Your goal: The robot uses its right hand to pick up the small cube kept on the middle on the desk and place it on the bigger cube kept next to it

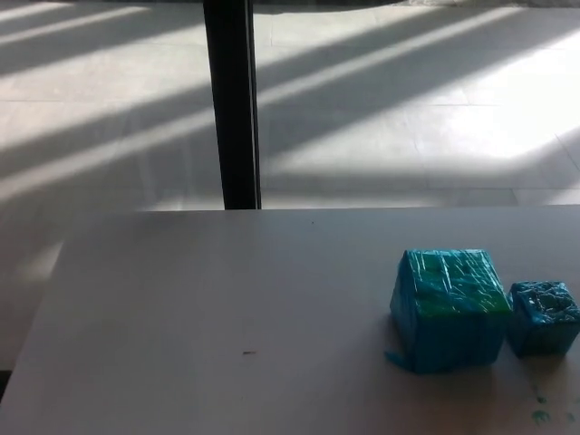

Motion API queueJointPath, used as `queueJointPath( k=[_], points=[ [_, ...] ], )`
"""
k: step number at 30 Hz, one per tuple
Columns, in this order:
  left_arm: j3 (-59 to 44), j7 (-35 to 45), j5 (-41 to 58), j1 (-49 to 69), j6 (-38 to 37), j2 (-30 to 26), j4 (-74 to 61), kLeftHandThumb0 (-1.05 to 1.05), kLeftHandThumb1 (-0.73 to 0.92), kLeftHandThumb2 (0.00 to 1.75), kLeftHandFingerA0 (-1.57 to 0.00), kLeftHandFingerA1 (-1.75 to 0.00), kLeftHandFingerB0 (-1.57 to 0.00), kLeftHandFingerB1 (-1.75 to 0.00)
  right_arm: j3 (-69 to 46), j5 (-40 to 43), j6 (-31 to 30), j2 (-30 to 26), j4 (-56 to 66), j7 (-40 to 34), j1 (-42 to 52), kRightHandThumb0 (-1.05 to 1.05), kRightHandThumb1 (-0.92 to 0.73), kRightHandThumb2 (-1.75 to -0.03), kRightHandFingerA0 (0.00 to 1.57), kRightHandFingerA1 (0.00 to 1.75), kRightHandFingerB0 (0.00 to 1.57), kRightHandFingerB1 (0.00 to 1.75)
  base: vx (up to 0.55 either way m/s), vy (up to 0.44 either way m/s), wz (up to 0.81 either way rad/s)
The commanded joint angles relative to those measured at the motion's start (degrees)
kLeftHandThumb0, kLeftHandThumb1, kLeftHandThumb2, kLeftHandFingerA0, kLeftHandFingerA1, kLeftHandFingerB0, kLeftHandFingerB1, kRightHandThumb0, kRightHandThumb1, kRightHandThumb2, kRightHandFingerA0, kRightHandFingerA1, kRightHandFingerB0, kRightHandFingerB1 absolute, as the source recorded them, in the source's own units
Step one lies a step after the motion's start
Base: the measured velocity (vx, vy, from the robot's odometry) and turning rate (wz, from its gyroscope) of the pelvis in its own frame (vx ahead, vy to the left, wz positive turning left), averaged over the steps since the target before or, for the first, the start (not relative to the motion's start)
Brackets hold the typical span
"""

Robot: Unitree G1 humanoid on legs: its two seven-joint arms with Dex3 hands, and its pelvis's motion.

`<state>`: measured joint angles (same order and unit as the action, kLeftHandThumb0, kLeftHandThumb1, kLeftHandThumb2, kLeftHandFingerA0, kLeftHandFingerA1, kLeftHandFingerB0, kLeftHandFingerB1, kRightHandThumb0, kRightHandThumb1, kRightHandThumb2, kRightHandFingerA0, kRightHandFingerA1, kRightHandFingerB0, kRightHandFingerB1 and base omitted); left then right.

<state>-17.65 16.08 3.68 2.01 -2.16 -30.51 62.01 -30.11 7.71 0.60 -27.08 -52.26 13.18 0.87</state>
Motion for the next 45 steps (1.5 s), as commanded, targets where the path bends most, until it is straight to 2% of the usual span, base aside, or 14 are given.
queueJointPath(
  k=[1, 9, 13, 18, 22, 23, 24, 31, 32, 34, 35, 39, 40, 45],
  points=[
    [-1.7, 5.3, 2.8, -0.9, 0.4, -2.0, 2.5, -0.7, 0.7, 0.61, -0.47, -0.62, -0.5, -0.43, -3.0, 4.6, -0.7, -1.4, -0.5, 0.4, -0.7, -0.67, -0.7, -0.61, 0.64, 0.88, 0.46, 0.6, 0.0, 0.0, 0.0],
    [-1.2, 6.1, 2.3, -1.1, -0.3, -2.4, 3.4, -0.72, 0.71, 0.62, -0.44, -0.59, -0.46, -0.4, -10.7, 10.0, -2.7, -3.1, -2.2, -2.9, -2.8, -0.64, -0.71, -0.61, 0.57, 1.08, 0.31, 0.68, 0.0, 0.0, 0.0],
    [-1.2, 6.2, 2.6, -1.0, 0.6, -2.4, 3.4, -0.72, 0.71, 0.62, -0.44, -0.6, -0.47, -0.42, -15.4, 12.5, -6.4, -4.9, 4.5, -5.9, -4.6, -0.62, -0.78, -0.63, 0.3, 1.06, 0.16, 0.61, 0.0, 0.0, 0.0],
    [-0.9, 6.4, 2.5, -0.3, -0.3, -2.4, 2.3, -0.7, 0.72, 0.62, -0.42, -0.59, -0.44, -0.41, -16.4, 12.9, -7.4, -6.8, 6.3, -7.5, -8.9, -0.68, -0.75, -0.62, 0.38, 1.08, 0.19, 0.64, 0.0, 0.0, 0.0],
    [-1.0, 6.2, 2.4, -1.2, -0.1, -2.6, 4.0, -0.72, 0.71, 0.62, -0.44, -0.58, -0.47, -0.4, -15.5, 13.2, -8.8, -7.8, 12.0, -8.7, -13.5, -0.66, -0.76, -0.62, 0.33, 0.81, 0.2, 0.52, 0.0, 0.0, 0.0],
    [-1.1, 6.1, 2.5, -1.4, -0.4, -2.6, 4.4, -0.72, 0.7, 0.62, -0.44, -0.59, -0.48, -0.41, -15.3, 13.2, -9.5, -7.8, 13.9, -8.8, -14.2, -0.69, -0.59, -0.95, 0.37, 0.74, 0.18, 0.56, 0.0, 0.0, 0.0],
    [-1.8, 6.1, 3.2, -2.0, 0.9, -2.5, 4.9, -0.72, 0.68, 0.61, -0.44, -0.6, -0.49, -0.41, -14.8, 13.0, -9.9, -7.7, 16.3, -8.7, -14.4, -0.68, -0.75, -0.62, 0.31, 0.77, 0.2, 0.51, 0.0, 0.0, 0.0],
    [-1.2, 6.3, 2.6, -1.3, 0.1, -2.5, 3.8, -0.7, 0.71, 0.62, -0.43, -0.58, -0.46, -0.4, -10.7, 14.1, -16.7, -8.4, 30.8, -6.9, -17.6, -0.64, -0.73, -0.62, 0.29, 0.62, 0.22, 0.42, 0.0, 0.0, 0.0],
    [-1.6, 6.2, 3.0, -1.5, 0.3, -2.4, 4.0, -0.71, 0.7, 0.61, -0.43, -0.6, -0.48, -0.41, -9.1, 13.6, -16.9, -8.5, 33.1, -6.1, -18.1, -0.62, -0.59, -0.9, 0.22, 0.55, 0.12, 0.43, 0.0, 0.0, 0.0],
    [-1.3, 6.0, 2.7, -1.4, 0.7, -2.5, 3.4, -0.72, 0.7, 0.61, -0.44, -0.59, -0.48, -0.42, -7.1, 13.1, -18.0, -8.2, 36.5, -6.6, -18.6, -0.58, -0.62, -0.86, 0.2, 0.51, 0.13, 0.41, 0.0, 0.0, 0.0],
    [-1.2, 6.0, 2.5, -1.4, 0.6, -2.5, 3.4, -0.71, 0.71, 0.62, -0.45, -0.59, -0.47, -0.4, -6.8, 13.7, -18.8, -7.9, 38.0, -6.7, -18.7, -0.48, -0.78, -0.63, 0.24, 0.42, 0.16, 0.3, 0.0, 0.0, 0.0],
    [-1.3, 6.4, 2.9, -1.5, 0.1, -2.5, 4.0, -0.71, 0.71, 0.62, -0.43, -0.57, -0.46, -0.39, -2.8, 14.0, -22.2, -6.6, 43.1, -7.1, -20.5, -0.53, -0.66, -0.82, 0.21, 0.48, 0.13, 0.39, 0.0, 0.0, 0.0],
    [-1.2, 6.1, 2.7, -1.4, -0.2, -2.5, 4.1, -0.72, 0.7, 0.62, -0.44, -0.59, -0.47, -0.41, -1.4, 13.5, -22.0, -6.7, 43.6, -6.2, -20.4, -0.47, -0.79, -0.64, 0.26, 0.43, 0.16, 0.31, 0.0, 0.0, 0.0],
    [-1.3, 6.0, 2.8, -1.6, 0.5, -2.5, 4.0, -0.71, 0.69, 0.61, -0.45, -0.6, -0.52, -0.44, 3.7, 10.5, -19.5, -7.4, 42.7, -4.3, -20.5, -0.52, -0.77, -0.63, 0.29, 0.45, 0.18, 0.31, 0.0, 0.0, 0.0]
  ],
)
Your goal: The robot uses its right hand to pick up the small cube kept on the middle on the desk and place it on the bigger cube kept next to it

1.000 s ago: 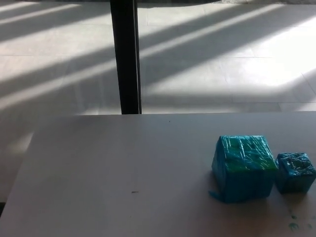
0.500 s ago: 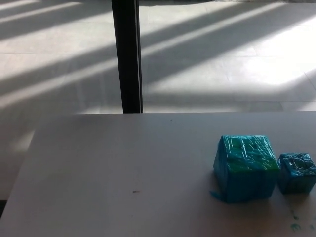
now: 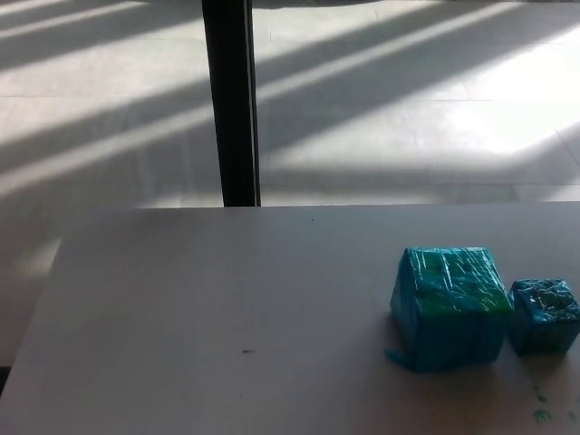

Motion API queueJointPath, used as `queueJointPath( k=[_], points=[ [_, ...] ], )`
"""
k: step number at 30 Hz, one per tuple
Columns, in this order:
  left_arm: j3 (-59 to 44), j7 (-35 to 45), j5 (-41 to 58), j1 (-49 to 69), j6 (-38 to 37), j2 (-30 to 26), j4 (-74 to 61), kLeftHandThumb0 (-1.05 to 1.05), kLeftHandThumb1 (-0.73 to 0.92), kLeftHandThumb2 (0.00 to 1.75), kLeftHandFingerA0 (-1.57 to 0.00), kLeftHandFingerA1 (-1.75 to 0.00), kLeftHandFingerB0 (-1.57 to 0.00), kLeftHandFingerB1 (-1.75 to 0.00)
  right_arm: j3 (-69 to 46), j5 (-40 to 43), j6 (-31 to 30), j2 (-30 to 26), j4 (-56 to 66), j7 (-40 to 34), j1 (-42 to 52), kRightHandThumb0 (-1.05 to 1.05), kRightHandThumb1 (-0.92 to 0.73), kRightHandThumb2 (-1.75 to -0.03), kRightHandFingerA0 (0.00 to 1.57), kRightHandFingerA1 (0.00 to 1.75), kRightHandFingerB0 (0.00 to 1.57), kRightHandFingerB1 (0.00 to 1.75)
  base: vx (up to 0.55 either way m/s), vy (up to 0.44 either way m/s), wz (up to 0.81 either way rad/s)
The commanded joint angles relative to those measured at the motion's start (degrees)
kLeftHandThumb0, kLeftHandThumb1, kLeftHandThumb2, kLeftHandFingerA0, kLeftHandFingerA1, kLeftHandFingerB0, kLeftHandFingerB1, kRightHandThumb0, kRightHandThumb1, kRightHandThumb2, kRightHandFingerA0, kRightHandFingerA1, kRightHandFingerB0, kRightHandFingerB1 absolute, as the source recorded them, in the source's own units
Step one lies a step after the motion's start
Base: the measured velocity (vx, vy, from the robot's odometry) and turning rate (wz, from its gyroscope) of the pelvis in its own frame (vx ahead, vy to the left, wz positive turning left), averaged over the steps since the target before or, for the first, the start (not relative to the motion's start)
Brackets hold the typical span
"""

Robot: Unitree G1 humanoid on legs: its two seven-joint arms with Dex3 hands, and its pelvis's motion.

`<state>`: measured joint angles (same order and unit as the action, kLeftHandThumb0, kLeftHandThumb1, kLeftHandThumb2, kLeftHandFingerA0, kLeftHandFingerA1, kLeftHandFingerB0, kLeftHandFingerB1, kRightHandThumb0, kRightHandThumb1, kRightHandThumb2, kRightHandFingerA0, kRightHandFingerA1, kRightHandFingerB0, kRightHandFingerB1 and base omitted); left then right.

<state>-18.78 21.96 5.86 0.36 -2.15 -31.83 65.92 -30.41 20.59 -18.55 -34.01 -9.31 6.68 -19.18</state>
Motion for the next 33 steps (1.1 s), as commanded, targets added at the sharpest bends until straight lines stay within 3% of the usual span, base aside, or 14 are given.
queueJointPath(
  k=[1, 2, 6, 13, 20, 23, 24, 25, 26, 27, 30, 32, 33],
  points=[
    [0.3, 0.6, 0.1, 0.3, -0.4, -1.4, 0.1, -0.71, 0.71, 0.62, -0.43, -0.6, -0.48, -0.42, 6.2, -2.7, -0.5, -0.3, -1.1, 3.3, -1.4, -0.56, -0.62, -0.82, 0.25, 0.5, 0.19, 0.42, 0.0, 0.0, 0.0],
    [1.1, -0.1, -0.9, 0.0, -1.8, -1.4, 1.3, -0.71, 0.72, 0.62, -0.46, -0.6, -0.48, -0.4, 7.6, -3.0, -0.5, -0.8, -1.2, 4.6, -1.4, -0.51, -0.75, -0.63, 0.31, 0.43, 0.23, 0.31, 0.0, 0.0, 0.0],
    [0.3, 0.5, 0.5, 0.3, -0.5, -1.4, 0.2, -0.72, 0.7, 0.61, -0.45, -0.6, -0.48, -0.41, 12.1, -4.8, 0.4, -0.5, -1.5, 5.5, -2.7, -0.49, -0.69, -0.61, 0.45, 0.48, 0.36, 0.37, 0.0, 0.0, 0.0],
    [0.3, 0.5, 0.5, -0.2, 0.3, -1.2, 0.4, -0.72, 0.69, 0.61, -0.43, -0.6, -0.48, -0.41, 17.9, -7.8, 1.8, 0.0, -3.0, 6.3, -5.1, -0.51, -0.67, -0.6, 0.46, 0.54, 0.47, 0.42, 0.0, 0.0, 0.0],
    [0.5, 0.5, 0.3, 0.0, -0.5, -1.4, 0.0, -0.72, 0.7, 0.61, -0.42, -0.62, -0.45, -0.42, 20.5, -9.1, 2.3, 0.5, -5.7, 7.7, -7.5, -0.51, -0.65, -0.59, 0.47, 0.54, 0.46, 0.41, 0.0, 0.0, 0.0],
    [0.4, -0.1, 0.4, -0.6, 1.2, -1.4, 0.4, -0.72, 0.69, 0.61, -0.46, -0.63, -0.49, -0.43, 22.9, -10.9, 3.3, 0.2, -8.0, 8.8, -8.9, -0.56, -0.61, -0.58, 0.49, 0.54, 0.32, 0.35, 0.0, 0.0, 0.0],
    [0.1, 0.3, 0.7, -0.2, 0.5, -1.3, -0.1, -0.72, 0.68, 0.61, -0.45, -0.63, -0.47, -0.43, 26.2, -13.6, 2.9, -1.5, -8.9, 10.6, -9.6, -0.67, -0.48, -0.8, 0.24, 0.52, 0.09, 0.38, 0.0, 0.0, 0.0],
    [0.4, 0.7, 0.4, 0.1, 0.1, -1.4, -0.3, -0.74, 0.68, 0.61, -0.46, -0.64, -0.47, -0.43, 27.7, -14.5, 3.6, -2.3, -9.3, 12.2, -10.0, -0.36, -0.34, -0.93, 0.02, 0.51, 0.0, 0.5, 0.0, 0.0, 0.0],
    [0.4, 0.7, 0.4, 0.2, 0.1, -1.4, -0.4, -0.74, 0.68, 0.61, -0.46, -0.64, -0.47, -0.43, 27.9, -14.4, 3.8, -2.5, -9.6, 12.2, -10.1, -0.36, -0.34, -0.93, 0.02, 0.51, 0.0, 0.5, 0.0, 0.0, 0.0],
    [0.3, 0.9, 0.5, 0.2, 0.2, -1.5, -0.4, -0.73, 0.69, 0.61, -0.44, -0.62, -0.48, -0.42, 29.9, -16.5, 4.8, -3.4, -10.1, 12.8, -10.5, -0.75, -0.46, -0.87, 0.03, 0.38, 0.0, 0.14, 0.0, 0.0, 0.0],
    [0.3, 1.0, 0.6, 0.2, 0.3, -1.5, -0.5, -0.72, 0.69, 0.61, -0.45, -0.62, -0.49, -0.42, 35.2, -21.9, 6.0, -5.9, -10.7, 13.6, -11.6, -0.82, -0.48, -0.9, 0.0, 0.28, 0.0, 0.1, 0.0, 0.0, 0.0],
    [0.6, 0.6, 0.1, 0.2, -0.5, -1.4, -0.2, -0.72, 0.71, 0.62, -0.43, -0.61, -0.45, -0.42, 38.9, -24.6, 6.0, -6.4, -11.1, 14.3, -12.8, -0.92, -0.53, -0.91, 0.0, 0.06, 0.0, 0.03, 0.0, 0.0, 0.0],
    [0.7, 0.7, 0.0, 0.3, -0.6, -1.4, -0.3, -0.72, 0.71, 0.62, -0.43, -0.61, -0.45, -0.42, 39.9, -25.3, 6.2, -6.4, -11.3, 14.6, -13.1, -0.92, -0.53, -0.91, 0.0, 0.06, 0.0, 0.03, 0.0, 0.0, 0.0]
  ],
)
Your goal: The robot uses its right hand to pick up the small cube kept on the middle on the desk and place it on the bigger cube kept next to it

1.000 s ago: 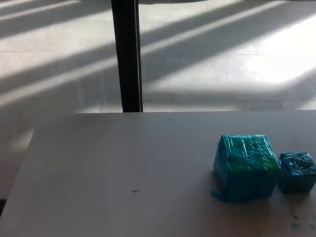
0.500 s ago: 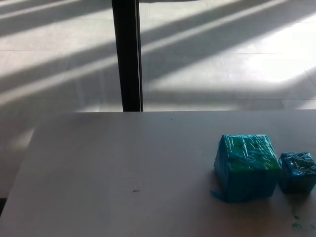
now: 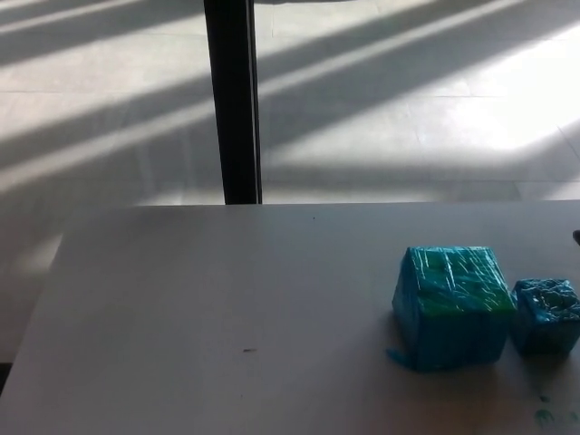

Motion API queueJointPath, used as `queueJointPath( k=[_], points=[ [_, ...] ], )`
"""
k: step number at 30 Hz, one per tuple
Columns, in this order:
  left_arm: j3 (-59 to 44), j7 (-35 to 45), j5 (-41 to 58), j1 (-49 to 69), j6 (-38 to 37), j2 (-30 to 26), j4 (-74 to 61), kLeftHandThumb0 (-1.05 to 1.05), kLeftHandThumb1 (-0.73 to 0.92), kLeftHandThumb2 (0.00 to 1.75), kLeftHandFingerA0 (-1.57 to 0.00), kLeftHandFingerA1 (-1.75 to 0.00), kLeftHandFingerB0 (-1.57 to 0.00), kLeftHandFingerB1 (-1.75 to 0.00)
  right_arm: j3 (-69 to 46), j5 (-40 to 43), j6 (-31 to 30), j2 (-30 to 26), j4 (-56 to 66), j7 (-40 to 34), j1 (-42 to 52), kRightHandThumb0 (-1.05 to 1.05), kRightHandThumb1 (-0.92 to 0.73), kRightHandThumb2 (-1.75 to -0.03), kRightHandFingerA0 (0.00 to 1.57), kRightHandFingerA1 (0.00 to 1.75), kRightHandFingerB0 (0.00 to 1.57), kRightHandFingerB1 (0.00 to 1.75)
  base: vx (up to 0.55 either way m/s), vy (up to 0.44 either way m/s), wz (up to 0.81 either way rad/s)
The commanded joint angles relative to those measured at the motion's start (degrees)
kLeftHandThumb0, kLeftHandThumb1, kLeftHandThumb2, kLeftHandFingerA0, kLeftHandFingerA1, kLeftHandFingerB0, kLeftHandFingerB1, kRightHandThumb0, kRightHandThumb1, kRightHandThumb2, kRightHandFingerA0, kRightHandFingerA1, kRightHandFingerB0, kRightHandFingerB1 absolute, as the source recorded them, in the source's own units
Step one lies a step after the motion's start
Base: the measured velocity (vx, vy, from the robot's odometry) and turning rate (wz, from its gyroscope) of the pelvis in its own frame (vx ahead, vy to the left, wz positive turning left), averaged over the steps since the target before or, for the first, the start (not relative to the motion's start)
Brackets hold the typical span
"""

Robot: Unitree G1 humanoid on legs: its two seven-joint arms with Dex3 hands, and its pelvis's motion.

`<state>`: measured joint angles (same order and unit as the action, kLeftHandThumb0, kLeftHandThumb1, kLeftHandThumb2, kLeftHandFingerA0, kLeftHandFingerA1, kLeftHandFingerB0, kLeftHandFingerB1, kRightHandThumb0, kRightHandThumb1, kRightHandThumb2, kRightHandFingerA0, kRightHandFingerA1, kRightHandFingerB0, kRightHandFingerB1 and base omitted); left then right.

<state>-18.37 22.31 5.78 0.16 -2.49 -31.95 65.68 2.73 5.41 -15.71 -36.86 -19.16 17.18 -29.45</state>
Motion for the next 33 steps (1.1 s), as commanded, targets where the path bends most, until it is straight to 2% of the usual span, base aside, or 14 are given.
queueJointPath(
  k=[1, 2, 3, 4, 5, 11, 14, 20, 21, 23, 24, 29, 31, 33],
  points=[
    [0.2, 0.3, 0.2, 0.5, -0.2, -1.3, -0.5, -0.72, 0.7, 0.61, -0.43, -0.61, -0.46, -0.42, 7.9, -11.2, 3.4, -3.8, -1.4, 4.0, -3.1, -0.94, -0.54, -0.92, 0.0, 0.05, 0.0, 0.02, 0.0, 0.0, 0.0],
    [0.2, 0.3, 0.2, 0.5, -0.1, -1.3, -0.6, -0.72, 0.7, 0.61, -0.43, -0.61, -0.46, -0.42, 8.5, -11.6, 3.4, -4.0, -1.5, 3.9, -3.3, -0.94, -0.54, -0.92, 0.0, 0.05, 0.0, 0.02, 0.0, 0.0, 0.0],
    [0.4, 0.1, 0.0, 0.1, 0.1, -1.4, 0.0, -0.73, 0.7, 0.61, -0.43, -0.6, -0.47, -0.42, 10.5, -13.5, 3.6, -4.3, -2.2, 3.9, -4.0, -0.88, -0.6, -0.59, 0.0, 0.0, 0.0, 0.0, 0.0, 0.0, 0.0],
    [0.1, 0.4, 0.4, 0.2, 0.4, -1.4, -0.1, -0.73, 0.7, 0.61, -0.44, -0.62, -0.47, -0.43, 11.7, -14.4, 3.5, -4.2, -2.4, 4.0, -4.5, -0.92, -0.5, -0.85, 0.0, 0.0, 0.0, 0.0, 0.0, 0.0, 0.0],
    [0.4, -0.1, -0.2, -0.4, 0.1, -1.5, 1.0, -0.74, 0.7, 0.61, -0.45, -0.61, -0.49, -0.42, 14.3, -16.9, 3.7, -4.2, -3.1, 3.6, -5.4, -0.92, -0.5, -0.85, 0.0, 0.0, 0.0, 0.0, 0.0, 0.0, 0.0],
    [0.1, 0.3, 0.3, -0.2, 0.8, -1.5, 0.4, -0.7, 0.7, 0.62, -0.43, -0.58, -0.46, -0.4, 18.2, -18.5, 4.1, -2.8, -5.4, 3.8, -7.1, -0.88, -0.45, -0.79, 0.0, 0.0, 0.0, 0.0, 0.0, 0.0, 0.0],
    [-0.3, 0.4, 0.8, 0.1, 1.3, -1.3, -0.5, -0.72, 0.69, 0.61, -0.43, -0.62, -0.47, -0.43, 23.6, -22.3, 6.3, -2.5, -7.5, 5.6, -7.7, -0.94, -0.51, -0.87, 0.0, 0.0, 0.0, 0.0, 0.0, 0.0, 0.0],
    [-0.4, 0.0, 0.7, -0.6, 0.8, -1.1, 1.0, -0.72, 0.68, 0.61, -0.46, -0.61, -0.51, -0.43, 28.5, -25.8, 8.2, -1.2, -9.8, 3.9, -7.3, -0.92, -0.48, -0.87, 0.0, 0.0, 0.0, 0.02, 0.0, 0.0, 0.0],
    [-0.4, 0.1, 0.7, -0.6, 0.5, -1.1, 1.2, -0.72, 0.68, 0.61, -0.47, -0.61, -0.53, -0.44, 28.9, -26.0, 8.1, -1.0, -10.3, 3.7, -7.4, -0.88, -0.58, -0.58, 0.0, 0.0, 0.0, 0.0, 0.0, 0.0, 0.0],
    [-0.5, 0.1, 0.7, -0.7, 0.4, -1.1, 1.4, -0.72, 0.68, 0.61, -0.47, -0.61, -0.53, -0.44, 29.1, -26.2, 8.3, -0.9, -10.8, 3.5, -7.6, -0.88, -0.58, -0.58, 0.0, 0.0, 0.0, 0.0, 0.0, 0.0, 0.0],
    [0.0, 0.5, 0.2, -0.1, -0.6, -1.4, 0.4, -0.71, 0.7, 0.61, -0.44, -0.6, -0.48, -0.42, 29.3, -26.4, 9.2, -0.5, -12.3, 3.3, -8.1, -0.97, -0.56, -0.91, 0.0, 0.0, 0.0, 0.0, 0.0, 0.0, 0.0],
    [0.1, 0.4, 0.2, -0.4, 0.5, -1.5, 0.1, -0.71, 0.71, 0.62, -0.43, -0.59, -0.45, -0.41, 29.4, -27.5, 9.4, 0.0, -13.7, 4.5, -9.3, -0.94, -0.54, -0.87, 0.0, 0.0, 0.0, 0.0, 0.0, 0.0, 0.0],
    [0.0, 0.3, 0.3, -0.5, 0.2, -1.6, 0.5, -0.74, 0.69, 0.61, -0.47, -0.63, -0.51, -0.46, 29.3, -28.1, 9.4, 0.2, -14.4, 5.2, -9.7, -0.9, -0.52, -0.85, 0.0, 0.0, 0.0, 0.01, 0.0, 0.0, 0.0],
    [0.1, 0.4, 0.3, -0.4, 0.6, -1.7, -0.2, -0.73, 0.69, 0.61, -0.44, -0.62, -0.48, -0.44, 29.0, -28.5, 9.8, 0.5, -15.8, 6.0, -10.1, -0.86, -0.49, -0.82, 0.0, 0.0, 0.0, 0.03, 0.0, 0.0, 0.0]
  ],
)
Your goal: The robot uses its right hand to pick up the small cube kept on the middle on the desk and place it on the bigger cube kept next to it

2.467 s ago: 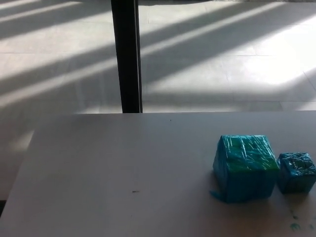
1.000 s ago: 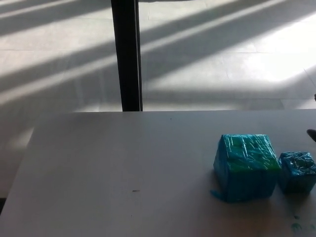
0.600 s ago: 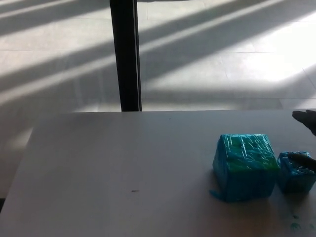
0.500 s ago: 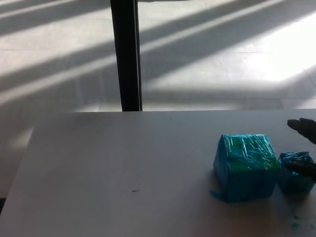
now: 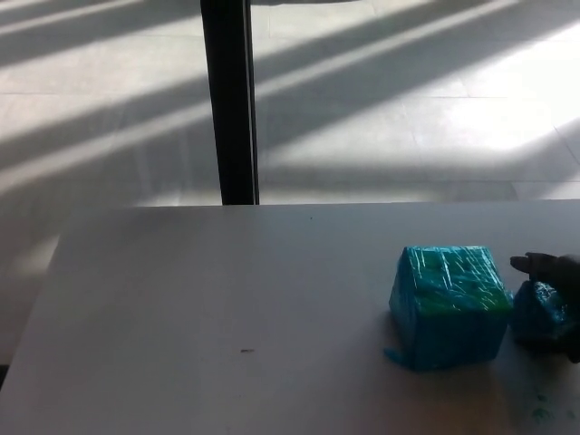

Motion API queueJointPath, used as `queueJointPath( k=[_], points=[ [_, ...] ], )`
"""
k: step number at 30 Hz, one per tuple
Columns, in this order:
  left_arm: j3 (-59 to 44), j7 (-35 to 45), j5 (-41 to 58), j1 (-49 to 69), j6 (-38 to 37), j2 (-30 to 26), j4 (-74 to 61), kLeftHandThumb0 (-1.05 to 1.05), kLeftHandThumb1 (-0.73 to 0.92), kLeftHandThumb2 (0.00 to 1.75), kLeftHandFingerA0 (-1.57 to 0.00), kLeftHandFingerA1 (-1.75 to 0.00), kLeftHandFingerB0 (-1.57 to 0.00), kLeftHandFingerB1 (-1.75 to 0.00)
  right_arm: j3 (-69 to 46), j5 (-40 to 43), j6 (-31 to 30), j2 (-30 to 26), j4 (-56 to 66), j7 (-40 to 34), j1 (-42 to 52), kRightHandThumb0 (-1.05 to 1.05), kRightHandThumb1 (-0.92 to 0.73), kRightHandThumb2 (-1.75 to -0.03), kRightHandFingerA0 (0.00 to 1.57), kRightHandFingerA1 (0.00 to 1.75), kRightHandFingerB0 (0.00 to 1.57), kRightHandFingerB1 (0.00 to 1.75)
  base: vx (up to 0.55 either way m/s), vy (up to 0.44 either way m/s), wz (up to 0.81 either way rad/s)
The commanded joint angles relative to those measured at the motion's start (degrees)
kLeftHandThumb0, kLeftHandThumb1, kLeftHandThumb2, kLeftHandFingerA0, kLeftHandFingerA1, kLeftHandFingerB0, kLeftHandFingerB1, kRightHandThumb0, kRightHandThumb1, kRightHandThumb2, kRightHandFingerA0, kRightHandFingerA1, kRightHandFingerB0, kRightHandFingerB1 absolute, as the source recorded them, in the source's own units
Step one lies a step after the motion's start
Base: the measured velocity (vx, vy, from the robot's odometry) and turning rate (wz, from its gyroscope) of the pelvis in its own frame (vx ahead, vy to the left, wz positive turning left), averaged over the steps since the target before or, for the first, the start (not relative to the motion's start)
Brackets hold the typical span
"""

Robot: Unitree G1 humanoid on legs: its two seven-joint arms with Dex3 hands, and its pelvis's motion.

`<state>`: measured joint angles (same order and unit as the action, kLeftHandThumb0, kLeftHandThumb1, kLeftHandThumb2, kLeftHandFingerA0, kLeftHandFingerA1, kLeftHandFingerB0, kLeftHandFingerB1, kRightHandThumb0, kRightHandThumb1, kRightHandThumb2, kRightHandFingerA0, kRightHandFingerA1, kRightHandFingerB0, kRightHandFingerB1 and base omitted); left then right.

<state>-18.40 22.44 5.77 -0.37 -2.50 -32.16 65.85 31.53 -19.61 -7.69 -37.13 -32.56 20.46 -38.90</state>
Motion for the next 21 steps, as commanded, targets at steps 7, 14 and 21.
queueJointPath(
  k=[7, 14, 21],
  points=[
    [0.4, 0.1, 0.0, -0.1, 0.3, -1.5, 0.3, -0.73, 0.69, 0.61, -0.46, -0.61, -0.48, -0.42, 0.3, -6.4, 3.8, 1.6, -5.6, 2.7, -2.3, -0.57, -0.32, -0.72, 0.0, 0.22, 0.0, 0.23, 0.0, 0.0, 0.0],
    [0.0, 0.3, 0.7, -0.3, 1.2, -1.6, 0.4, -0.72, 0.67, 0.61, -0.48, -0.65, -0.51, -0.44, 2.3, -12.6, 7.8, 0.2, -4.3, -0.8, -1.5, -0.22, -0.53, -0.56, 0.18, 0.66, 0.09, 0.31, 0.0, 0.0, 0.0],
    [0.3, 0.4, 0.3, 0.0, 0.7, -1.6, 0.0, -0.72, 0.68, 0.61, -0.49, -0.65, -0.53, -0.45, 7.1, -22.1, 1.5, -2.0, -1.0, 0.7, -1.8, -0.25, -0.47, -0.54, 0.0, 0.12, 0.21, 0.32, 0.0, 0.0, 0.0]
  ],
)
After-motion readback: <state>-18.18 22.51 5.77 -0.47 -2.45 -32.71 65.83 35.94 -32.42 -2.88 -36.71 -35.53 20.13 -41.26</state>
